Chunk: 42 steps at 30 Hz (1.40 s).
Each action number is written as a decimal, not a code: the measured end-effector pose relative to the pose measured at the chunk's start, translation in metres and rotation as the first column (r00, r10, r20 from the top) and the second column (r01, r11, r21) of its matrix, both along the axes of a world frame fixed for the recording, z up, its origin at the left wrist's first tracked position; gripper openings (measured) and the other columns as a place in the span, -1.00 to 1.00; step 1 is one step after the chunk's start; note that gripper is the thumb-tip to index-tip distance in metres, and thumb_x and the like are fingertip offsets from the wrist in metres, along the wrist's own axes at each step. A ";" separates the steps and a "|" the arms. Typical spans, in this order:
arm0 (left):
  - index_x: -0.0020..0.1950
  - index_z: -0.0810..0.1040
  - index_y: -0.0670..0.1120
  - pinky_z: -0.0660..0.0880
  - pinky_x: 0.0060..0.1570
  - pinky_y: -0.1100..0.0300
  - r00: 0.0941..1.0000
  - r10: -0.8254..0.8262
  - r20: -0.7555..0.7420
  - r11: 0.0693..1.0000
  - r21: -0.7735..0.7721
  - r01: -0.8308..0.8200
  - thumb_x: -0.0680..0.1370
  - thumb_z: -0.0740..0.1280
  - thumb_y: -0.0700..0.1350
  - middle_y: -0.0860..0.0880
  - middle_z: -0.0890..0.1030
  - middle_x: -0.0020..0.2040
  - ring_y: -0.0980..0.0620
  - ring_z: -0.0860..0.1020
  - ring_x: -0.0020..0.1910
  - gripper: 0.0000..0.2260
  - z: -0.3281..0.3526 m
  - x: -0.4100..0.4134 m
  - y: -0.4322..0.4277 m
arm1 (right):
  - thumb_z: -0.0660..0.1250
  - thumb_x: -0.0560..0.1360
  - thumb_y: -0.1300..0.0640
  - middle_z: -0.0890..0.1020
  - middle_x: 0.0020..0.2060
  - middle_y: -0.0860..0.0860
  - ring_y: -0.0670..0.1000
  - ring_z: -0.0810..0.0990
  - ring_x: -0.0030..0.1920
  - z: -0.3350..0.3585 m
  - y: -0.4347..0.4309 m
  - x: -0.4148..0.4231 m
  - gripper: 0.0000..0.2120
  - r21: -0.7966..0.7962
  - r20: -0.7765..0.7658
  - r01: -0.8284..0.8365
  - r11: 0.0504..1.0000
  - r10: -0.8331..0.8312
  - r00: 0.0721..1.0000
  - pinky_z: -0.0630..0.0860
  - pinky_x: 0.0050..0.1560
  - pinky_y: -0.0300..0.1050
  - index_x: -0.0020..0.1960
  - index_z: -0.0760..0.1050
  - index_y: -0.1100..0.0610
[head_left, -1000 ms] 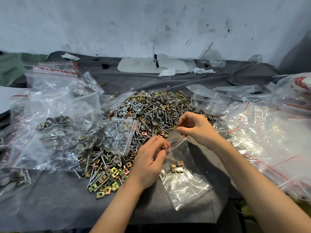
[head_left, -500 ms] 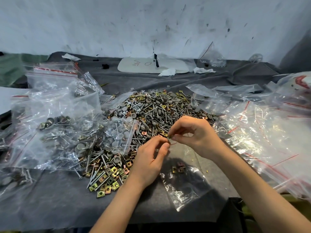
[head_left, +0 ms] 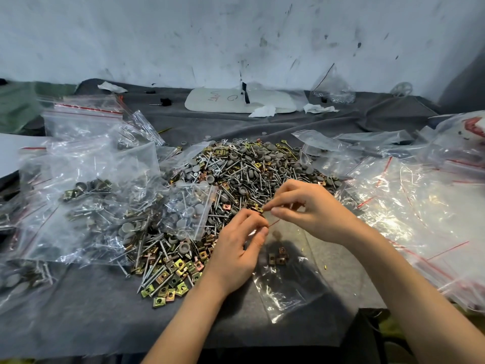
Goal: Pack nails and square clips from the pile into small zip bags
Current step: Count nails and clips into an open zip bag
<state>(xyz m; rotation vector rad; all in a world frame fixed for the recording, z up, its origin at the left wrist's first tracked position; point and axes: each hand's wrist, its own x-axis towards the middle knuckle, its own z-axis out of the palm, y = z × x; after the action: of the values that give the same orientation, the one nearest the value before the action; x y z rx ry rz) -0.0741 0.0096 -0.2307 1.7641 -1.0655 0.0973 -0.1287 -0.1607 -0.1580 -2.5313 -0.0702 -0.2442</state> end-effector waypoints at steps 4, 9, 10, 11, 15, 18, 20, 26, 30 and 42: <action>-0.09 0.53 -0.17 0.40 -0.07 0.47 1.000 -0.014 -0.020 1.000 -0.009 0.014 0.57 0.18 -0.05 -0.02 0.52 -0.06 0.14 0.50 -0.08 -0.77 0.000 -0.001 0.000 | 0.37 0.51 0.18 0.59 -0.12 -0.07 -0.13 0.53 -0.12 -0.011 -0.006 0.016 -0.89 0.105 0.101 0.185 0.977 -0.196 0.975 0.45 -0.05 -0.26 -0.01 0.66 0.06; -0.09 0.52 -0.13 0.56 -0.13 0.03 0.997 -0.030 -0.069 0.999 -0.011 0.030 0.56 0.19 -0.03 0.03 0.50 -0.03 0.08 0.52 -0.09 -0.79 -0.001 -0.001 0.000 | 0.46 0.44 0.06 0.64 -0.18 -0.03 -0.12 0.52 -0.20 -0.038 -0.006 0.044 -0.86 -0.055 -0.089 0.250 0.967 -0.254 0.963 0.48 -0.06 -0.19 -0.05 0.66 0.10; -0.09 0.52 -0.11 0.55 -0.13 0.00 0.998 -0.026 -0.061 1.000 -0.014 0.026 0.56 0.19 -0.03 0.04 0.50 -0.04 0.08 0.52 -0.10 -0.80 -0.001 -0.001 0.000 | 0.47 0.42 0.05 0.64 -0.19 -0.02 -0.09 0.52 -0.19 -0.042 -0.005 0.049 -0.84 -0.067 -0.108 0.253 0.965 -0.259 0.960 0.48 -0.07 -0.16 -0.06 0.66 0.10; -0.10 0.52 -0.10 0.53 -0.14 0.00 0.998 -0.026 -0.055 1.000 -0.018 0.025 0.56 0.18 -0.02 0.05 0.50 -0.05 0.07 0.52 -0.11 -0.80 -0.001 -0.002 0.000 | 0.48 0.41 0.04 0.63 -0.17 0.00 -0.06 0.52 -0.16 -0.046 -0.004 0.053 -0.83 -0.095 -0.114 0.256 0.962 -0.266 0.957 0.48 -0.06 -0.13 -0.06 0.65 0.11; -0.11 0.52 -0.11 0.53 -0.16 -0.03 0.997 -0.040 -0.072 0.999 -0.030 0.038 0.55 0.16 -0.01 0.06 0.49 -0.06 0.06 0.52 -0.13 -0.77 0.001 -0.002 0.000 | 0.46 0.43 0.07 0.56 -0.08 0.04 0.02 0.50 -0.06 -0.054 0.000 0.062 -0.82 -0.180 -0.087 0.260 0.949 -0.279 0.956 0.43 -0.02 -0.09 -0.03 0.61 0.14; -0.10 0.53 -0.15 0.50 -0.14 -0.01 0.998 -0.026 -0.048 0.999 -0.024 0.025 0.54 0.15 0.00 0.02 0.50 -0.08 0.07 0.51 -0.14 -0.73 0.003 -0.003 0.000 | 0.47 0.42 0.16 0.53 -0.15 -0.01 0.00 0.50 -0.10 -0.054 -0.003 0.059 -0.88 -0.108 -0.088 0.261 0.959 -0.270 0.959 0.43 -0.07 -0.15 -0.10 0.56 0.13; -0.11 0.52 -0.18 0.50 -0.15 0.01 0.998 -0.018 -0.062 1.000 -0.021 0.017 0.53 0.13 0.01 0.03 0.49 -0.08 0.07 0.49 -0.16 -0.71 0.005 -0.004 0.000 | 0.46 0.42 0.22 0.58 -0.17 0.01 0.03 0.54 -0.12 -0.052 -0.009 0.053 -0.89 -0.033 -0.102 0.282 0.959 -0.284 0.953 0.46 -0.08 -0.14 -0.12 0.54 0.14; -0.12 0.50 -0.17 0.44 -0.11 0.18 0.999 -0.005 -0.042 1.000 -0.002 0.005 0.54 0.17 -0.10 0.00 0.50 -0.10 0.10 0.47 -0.14 -0.81 0.004 -0.003 0.000 | 0.44 0.44 0.24 0.67 -0.26 -0.02 -0.17 0.59 -0.27 -0.023 -0.022 0.026 -0.91 0.425 -0.005 0.201 0.883 -0.220 0.975 0.49 -0.20 -0.26 -0.15 0.58 0.08; -0.11 0.51 -0.16 0.39 -0.02 0.33 1.000 0.000 -0.011 1.000 -0.015 0.000 0.52 0.15 -0.05 -0.01 0.51 -0.04 0.14 0.48 -0.05 -0.78 0.002 -0.001 0.001 | 0.45 0.44 0.17 0.68 -0.22 -0.02 -0.03 0.64 -0.17 -0.002 -0.010 0.013 -0.97 0.358 0.011 -0.046 0.933 0.045 0.999 0.56 -0.08 -0.21 -0.13 0.64 0.07; -0.09 0.53 -0.19 0.42 -0.08 0.28 1.000 0.006 -0.008 0.999 -0.037 -0.006 0.52 0.14 -0.07 -0.03 0.52 -0.03 0.11 0.48 -0.09 -0.75 0.001 -0.003 0.000 | 0.46 0.43 0.07 0.59 -0.08 -0.04 -0.07 0.53 -0.07 -0.052 -0.014 0.059 -0.80 0.021 -0.056 0.228 0.973 -0.227 0.972 0.46 0.04 -0.19 0.03 0.62 0.09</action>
<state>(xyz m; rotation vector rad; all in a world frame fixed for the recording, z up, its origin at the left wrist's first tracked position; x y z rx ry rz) -0.0770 0.0093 -0.2300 1.7335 -1.0462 0.1127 -0.0700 -0.1749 -0.2095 -2.5164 0.2448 -0.2652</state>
